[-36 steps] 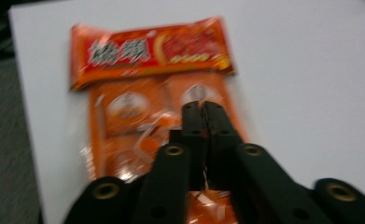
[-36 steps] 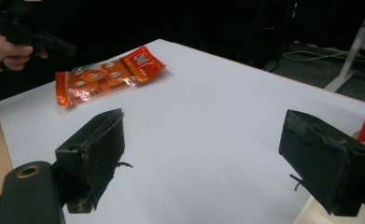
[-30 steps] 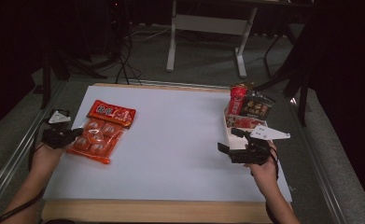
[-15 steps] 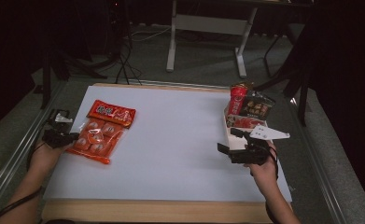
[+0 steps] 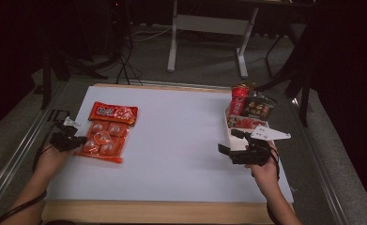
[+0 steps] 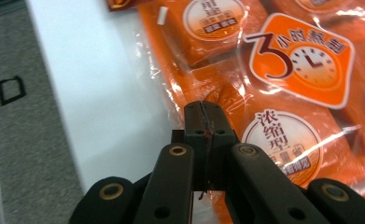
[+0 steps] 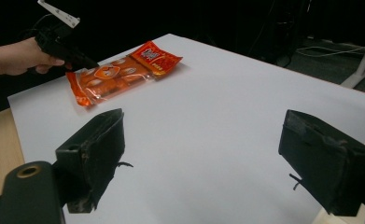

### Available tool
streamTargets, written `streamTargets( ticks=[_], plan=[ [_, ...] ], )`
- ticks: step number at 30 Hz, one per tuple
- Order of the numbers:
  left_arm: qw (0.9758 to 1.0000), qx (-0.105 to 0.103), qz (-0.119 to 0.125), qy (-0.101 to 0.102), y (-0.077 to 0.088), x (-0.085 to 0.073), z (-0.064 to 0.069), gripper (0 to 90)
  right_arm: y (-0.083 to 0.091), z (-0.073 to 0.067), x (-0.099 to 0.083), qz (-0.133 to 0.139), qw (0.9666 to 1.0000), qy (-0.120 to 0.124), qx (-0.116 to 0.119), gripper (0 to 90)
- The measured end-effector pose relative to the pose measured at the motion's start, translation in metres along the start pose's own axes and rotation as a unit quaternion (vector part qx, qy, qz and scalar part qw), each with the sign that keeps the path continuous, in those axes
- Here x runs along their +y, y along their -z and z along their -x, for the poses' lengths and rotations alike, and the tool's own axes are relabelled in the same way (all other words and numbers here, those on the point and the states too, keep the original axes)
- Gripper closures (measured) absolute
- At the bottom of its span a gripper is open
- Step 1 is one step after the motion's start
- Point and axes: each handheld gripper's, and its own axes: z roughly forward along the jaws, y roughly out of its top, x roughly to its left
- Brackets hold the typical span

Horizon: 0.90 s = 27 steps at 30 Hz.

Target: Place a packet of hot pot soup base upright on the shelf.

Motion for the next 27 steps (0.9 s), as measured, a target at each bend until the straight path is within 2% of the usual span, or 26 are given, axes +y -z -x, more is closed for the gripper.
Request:
streamTargets(
  ticks=[2,7,13,18,22,23,27],
  plan=[
    [0.9999,-0.013,-0.001,-0.002,0.0,0.001,0.005,90.0,0.0,0.0,0.0,-0.001,1.0,0.001,0.0,14.1],
    [0.9994,-0.029,-0.007,-0.018,-0.002,0.006,0.022,90.0,0.0,0.0,0.0,-0.001,1.0,0.0,-0.001,14.1],
    [0.9985,-0.047,-0.009,-0.025,-0.004,0.01,0.036,90.0,0.0,0.0,0.0,0.0,1.0,0.0,0.001,14.1],
    [0.998,-0.05,-0.006,-0.037,-0.005,0.011,0.049,90.0,0.0,0.0,0.0,-0.001,1.0,0.001,0.001,14.1],
    [0.9969,-0.061,-0.008,-0.049,-0.005,0.015,0.061,90.0,0.0,-0.001,-0.001,-0.003,1.0,0.001,0.001,14.1],
    [0.9962,-0.069,-0.01,-0.051,-0.006,0.016,0.065,90.0,0.0,-0.001,-0.001,-0.002,1.0,0.001,0.001,14.1],
    [0.9958,-0.071,-0.012,-0.056,-0.006,0.017,0.068,90.0,0.0,-0.001,-0.001,-0.002,1.0,0.003,0.001,14.1]
  ],
)
